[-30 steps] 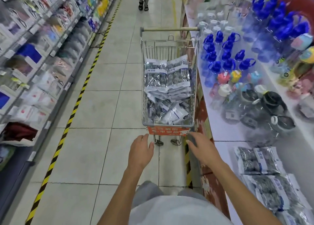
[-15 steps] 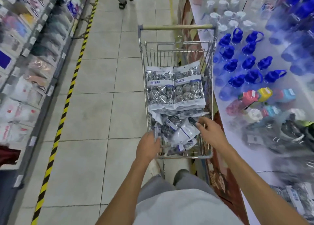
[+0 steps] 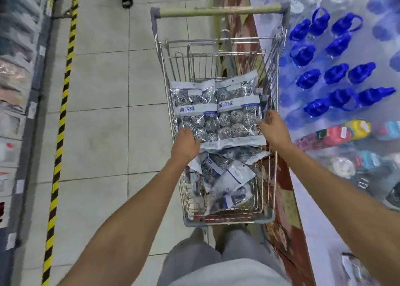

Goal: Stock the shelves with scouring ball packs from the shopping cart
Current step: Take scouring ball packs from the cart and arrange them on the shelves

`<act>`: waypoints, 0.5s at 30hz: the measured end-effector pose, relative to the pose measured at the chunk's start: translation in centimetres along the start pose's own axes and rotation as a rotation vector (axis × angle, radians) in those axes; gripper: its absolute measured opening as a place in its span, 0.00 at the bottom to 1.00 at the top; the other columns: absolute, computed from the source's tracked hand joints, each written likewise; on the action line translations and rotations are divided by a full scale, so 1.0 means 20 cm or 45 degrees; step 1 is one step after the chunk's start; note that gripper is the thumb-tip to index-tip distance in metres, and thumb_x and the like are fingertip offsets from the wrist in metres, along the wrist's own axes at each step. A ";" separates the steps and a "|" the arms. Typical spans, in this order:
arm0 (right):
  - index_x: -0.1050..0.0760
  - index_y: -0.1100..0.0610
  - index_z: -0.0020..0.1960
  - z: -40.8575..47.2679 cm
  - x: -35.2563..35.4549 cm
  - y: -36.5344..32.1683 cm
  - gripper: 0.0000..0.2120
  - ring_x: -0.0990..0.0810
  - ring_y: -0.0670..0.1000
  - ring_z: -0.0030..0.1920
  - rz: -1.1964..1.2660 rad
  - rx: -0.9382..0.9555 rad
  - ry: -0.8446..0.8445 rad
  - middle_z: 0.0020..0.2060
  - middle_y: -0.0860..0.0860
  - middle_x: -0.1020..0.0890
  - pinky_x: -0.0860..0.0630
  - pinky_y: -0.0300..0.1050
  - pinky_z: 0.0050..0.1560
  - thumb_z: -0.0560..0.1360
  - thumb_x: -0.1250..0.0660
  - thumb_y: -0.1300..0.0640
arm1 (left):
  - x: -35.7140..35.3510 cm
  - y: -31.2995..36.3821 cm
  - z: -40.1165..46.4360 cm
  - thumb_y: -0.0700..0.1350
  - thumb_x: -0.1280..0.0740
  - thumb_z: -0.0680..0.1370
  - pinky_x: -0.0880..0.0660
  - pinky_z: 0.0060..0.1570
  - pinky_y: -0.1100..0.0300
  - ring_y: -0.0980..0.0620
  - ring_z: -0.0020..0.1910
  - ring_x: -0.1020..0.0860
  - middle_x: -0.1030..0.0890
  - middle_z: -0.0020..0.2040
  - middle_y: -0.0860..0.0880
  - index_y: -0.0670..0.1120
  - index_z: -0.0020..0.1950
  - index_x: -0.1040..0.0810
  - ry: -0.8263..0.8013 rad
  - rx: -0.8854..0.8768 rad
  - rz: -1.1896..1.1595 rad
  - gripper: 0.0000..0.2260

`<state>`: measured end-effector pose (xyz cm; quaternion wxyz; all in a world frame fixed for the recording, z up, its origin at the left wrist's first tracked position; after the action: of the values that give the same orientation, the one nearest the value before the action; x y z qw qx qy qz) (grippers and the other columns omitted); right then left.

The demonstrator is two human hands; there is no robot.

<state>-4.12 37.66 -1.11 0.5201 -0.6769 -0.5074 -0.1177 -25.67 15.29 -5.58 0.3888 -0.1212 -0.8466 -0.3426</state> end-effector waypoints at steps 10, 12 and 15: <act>0.43 0.54 0.82 0.38 -0.14 0.04 0.38 0.26 0.61 0.72 0.077 -0.174 -0.153 0.77 0.57 0.30 0.29 0.59 0.72 0.80 0.30 0.43 | -0.05 -0.13 0.31 0.48 0.32 0.82 0.24 0.66 0.40 0.36 0.66 0.23 0.26 0.69 0.36 0.41 0.83 0.49 0.146 0.475 -0.356 0.36; 0.41 0.54 0.81 0.41 -0.16 0.05 0.39 0.26 0.61 0.71 0.105 -0.213 -0.156 0.75 0.58 0.28 0.29 0.59 0.71 0.78 0.29 0.41 | -0.05 -0.14 0.34 0.48 0.31 0.81 0.21 0.61 0.43 0.38 0.61 0.20 0.21 0.63 0.38 0.41 0.82 0.45 0.156 0.575 -0.421 0.35; 0.37 0.55 0.78 0.44 -0.20 0.05 0.37 0.24 0.60 0.69 0.201 -0.274 -0.143 0.72 0.57 0.25 0.27 0.56 0.66 0.77 0.26 0.43 | -0.04 -0.15 0.38 0.46 0.27 0.80 0.20 0.52 0.51 0.41 0.57 0.18 0.20 0.62 0.41 0.42 0.77 0.36 0.193 0.701 -0.582 0.30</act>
<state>-8.42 42.62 -8.27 0.4228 -0.7722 -0.4652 -0.0921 -30.83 18.27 -11.06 0.3819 0.2059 -0.8812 -0.1878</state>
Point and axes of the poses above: each hand's wrist, its own z-axis towards the middle knuckle, its own x-axis out of the back of the hand, y = z × x, the point moved 7 cm from there along z, towards the middle knuckle
